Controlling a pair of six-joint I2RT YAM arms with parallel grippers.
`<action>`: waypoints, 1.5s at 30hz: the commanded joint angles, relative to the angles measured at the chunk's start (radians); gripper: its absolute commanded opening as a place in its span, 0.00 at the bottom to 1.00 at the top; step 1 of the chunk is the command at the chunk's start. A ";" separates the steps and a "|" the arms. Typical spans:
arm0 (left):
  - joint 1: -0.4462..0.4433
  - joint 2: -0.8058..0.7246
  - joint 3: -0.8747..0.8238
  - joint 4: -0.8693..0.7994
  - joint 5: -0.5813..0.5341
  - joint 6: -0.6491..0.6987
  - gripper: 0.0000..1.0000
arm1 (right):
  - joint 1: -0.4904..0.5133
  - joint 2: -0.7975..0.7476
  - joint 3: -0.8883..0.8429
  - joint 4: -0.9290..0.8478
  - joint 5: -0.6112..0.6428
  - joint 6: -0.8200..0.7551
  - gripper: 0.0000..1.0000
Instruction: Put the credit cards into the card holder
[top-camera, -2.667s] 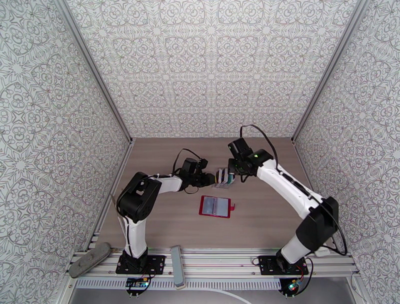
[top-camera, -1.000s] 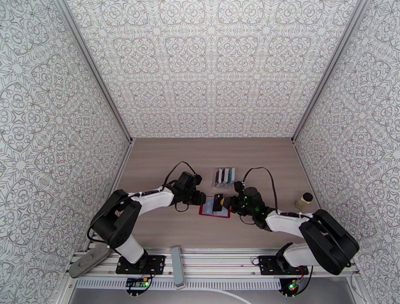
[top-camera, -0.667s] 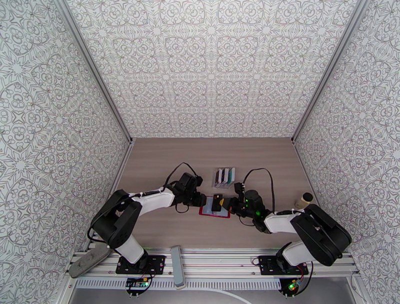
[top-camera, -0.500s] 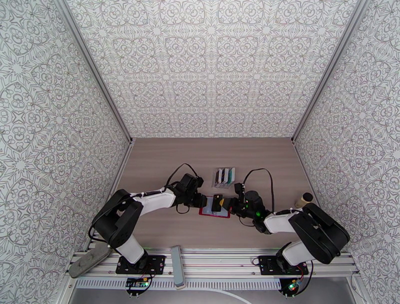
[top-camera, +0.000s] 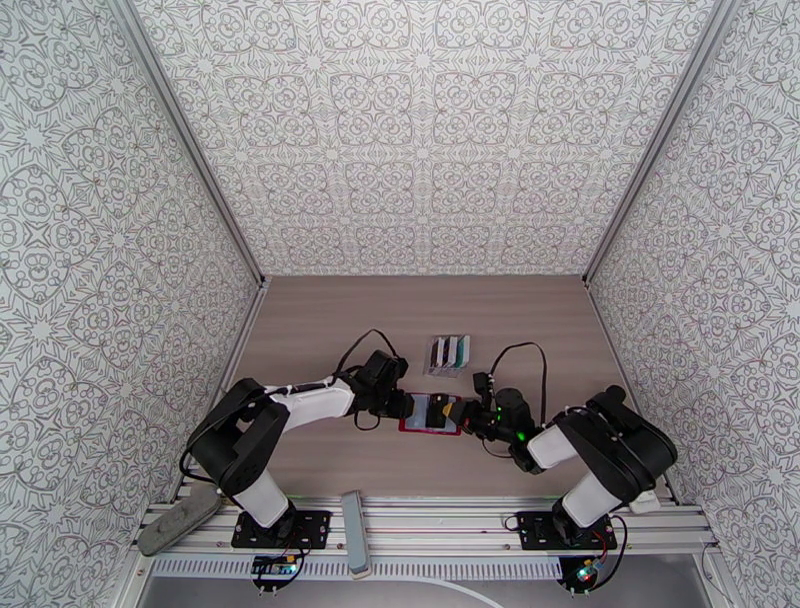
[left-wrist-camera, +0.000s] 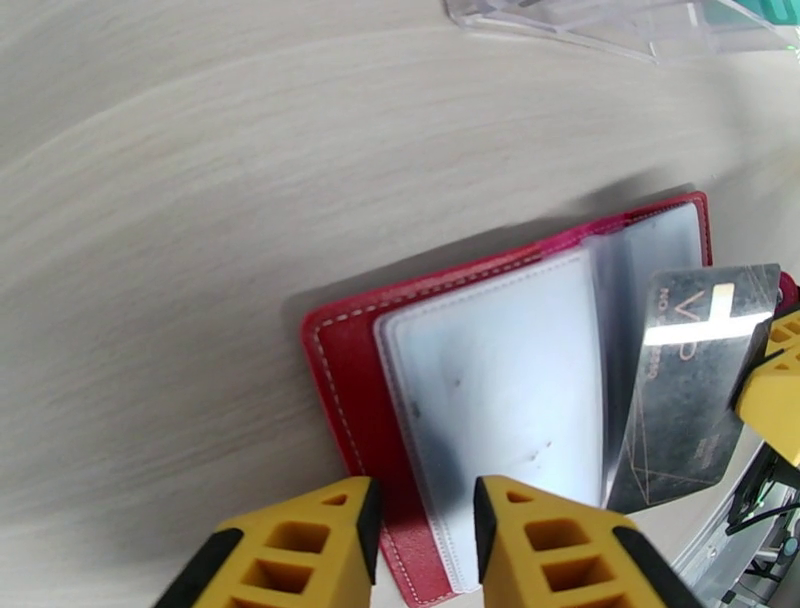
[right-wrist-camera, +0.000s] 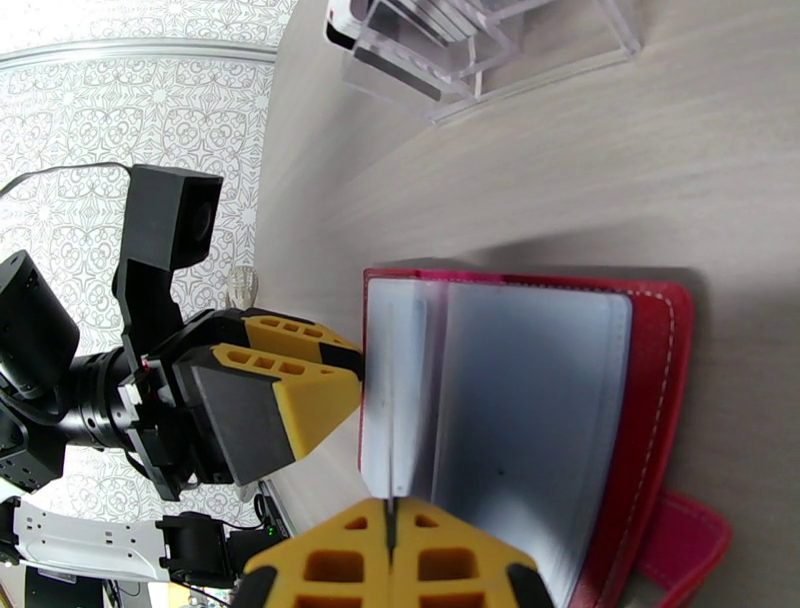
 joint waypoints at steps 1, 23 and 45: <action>-0.017 0.038 -0.006 -0.042 -0.017 -0.019 0.32 | -0.008 0.042 -0.018 0.104 -0.036 0.025 0.00; -0.013 0.080 -0.013 -0.049 -0.066 -0.015 0.22 | -0.071 0.174 -0.015 0.237 -0.125 0.051 0.00; -0.009 0.081 -0.019 -0.034 -0.055 -0.026 0.22 | -0.095 0.187 0.017 0.185 -0.162 0.023 0.00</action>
